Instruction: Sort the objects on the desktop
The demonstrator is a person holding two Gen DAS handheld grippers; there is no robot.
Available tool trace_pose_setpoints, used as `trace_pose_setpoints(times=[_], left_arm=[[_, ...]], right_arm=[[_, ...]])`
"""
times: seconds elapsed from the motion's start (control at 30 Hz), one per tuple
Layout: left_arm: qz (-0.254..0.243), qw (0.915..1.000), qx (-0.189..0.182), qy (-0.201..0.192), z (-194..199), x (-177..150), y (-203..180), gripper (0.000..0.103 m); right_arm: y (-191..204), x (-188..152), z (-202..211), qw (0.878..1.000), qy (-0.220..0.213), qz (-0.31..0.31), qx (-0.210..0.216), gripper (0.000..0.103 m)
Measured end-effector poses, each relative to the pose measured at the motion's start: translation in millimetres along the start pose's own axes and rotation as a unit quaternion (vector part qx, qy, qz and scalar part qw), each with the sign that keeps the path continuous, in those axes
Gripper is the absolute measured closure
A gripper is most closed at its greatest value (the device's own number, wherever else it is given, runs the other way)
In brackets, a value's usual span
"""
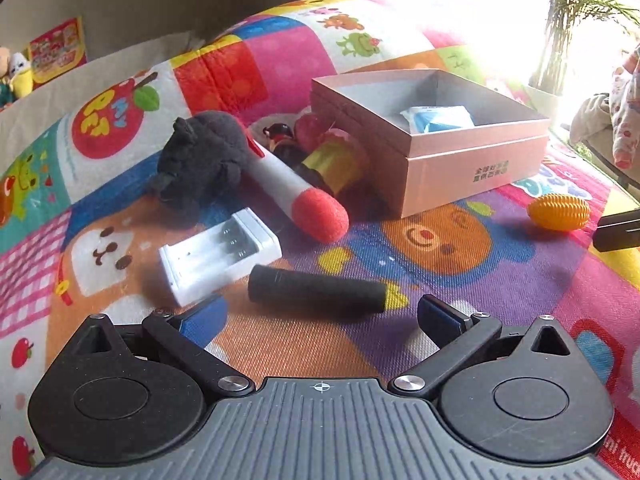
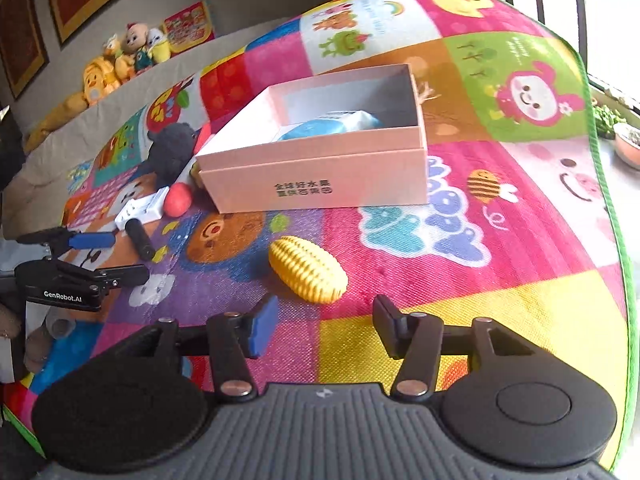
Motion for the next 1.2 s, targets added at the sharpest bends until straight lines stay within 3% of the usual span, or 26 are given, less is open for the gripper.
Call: trace_pose_setpoints(times=[0.07, 0.17, 0.23, 0.33, 0.47, 0.53, 0.73, 0.8, 0.9, 1.03, 1.2], left_arm=[[-0.010, 0.9999, -0.002, -0.001, -6, 5, -1, 0.000], [-0.003, 0.9988, -0.045, 0.018, -11, 6, -7, 0.000], [-0.013, 0.9970, -0.073, 0.022, -9, 3, -18, 0.000], [-0.049, 0.9956, -0.079, 0.014, 0, -3, -38, 0.000], [-0.041, 0.9961, -0.077, 0.015, 6, -9, -50, 0.000], [-0.044, 0.9972, -0.060, 0.006, 9, -10, -52, 0.000], [-0.030, 0.9990, -0.033, -0.001, 11, -9, -47, 0.000], [-0.022, 0.9993, -0.031, 0.000, 10, -9, -45, 0.000], [-0.012, 0.9994, -0.032, -0.001, 11, -9, -41, 0.000], [0.001, 0.9995, -0.029, -0.007, 12, -9, -38, 0.000], [-0.002, 0.9995, -0.030, -0.004, 11, -6, -42, 0.000]], right_arm=[[-6, -2, 1, 1.000, -0.017, -0.024, 0.009, 0.036], [-5, -3, -1, 0.999, -0.032, -0.036, 0.018, 0.021], [-2, -3, -2, 0.998, -0.037, -0.036, 0.022, 0.016], [-2, -4, -3, 0.998, -0.039, -0.038, 0.024, 0.015], [0, -5, -2, 0.998, -0.040, -0.035, 0.018, 0.015], [4, -2, -4, 0.999, -0.036, -0.024, 0.008, 0.015], [3, 22, -18, 0.996, -0.033, 0.002, -0.078, 0.016], [3, 31, -28, 0.995, -0.028, 0.001, -0.093, 0.022], [11, 36, -48, 0.995, -0.006, 0.011, -0.100, 0.040], [27, 37, -59, 0.991, -0.007, 0.048, -0.125, 0.072], [35, 29, -44, 0.996, -0.006, 0.051, -0.076, 0.072]])
Point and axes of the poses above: each gripper's, at about its wrist camera, not at the fingertips, and z roughly against the way its jaws point, y to its left, x to its top, the point moved 4 cm from there along -z, roughly the way its jaws point, and after that the axes turned 3 degrees about z, right-handed, at the moved point
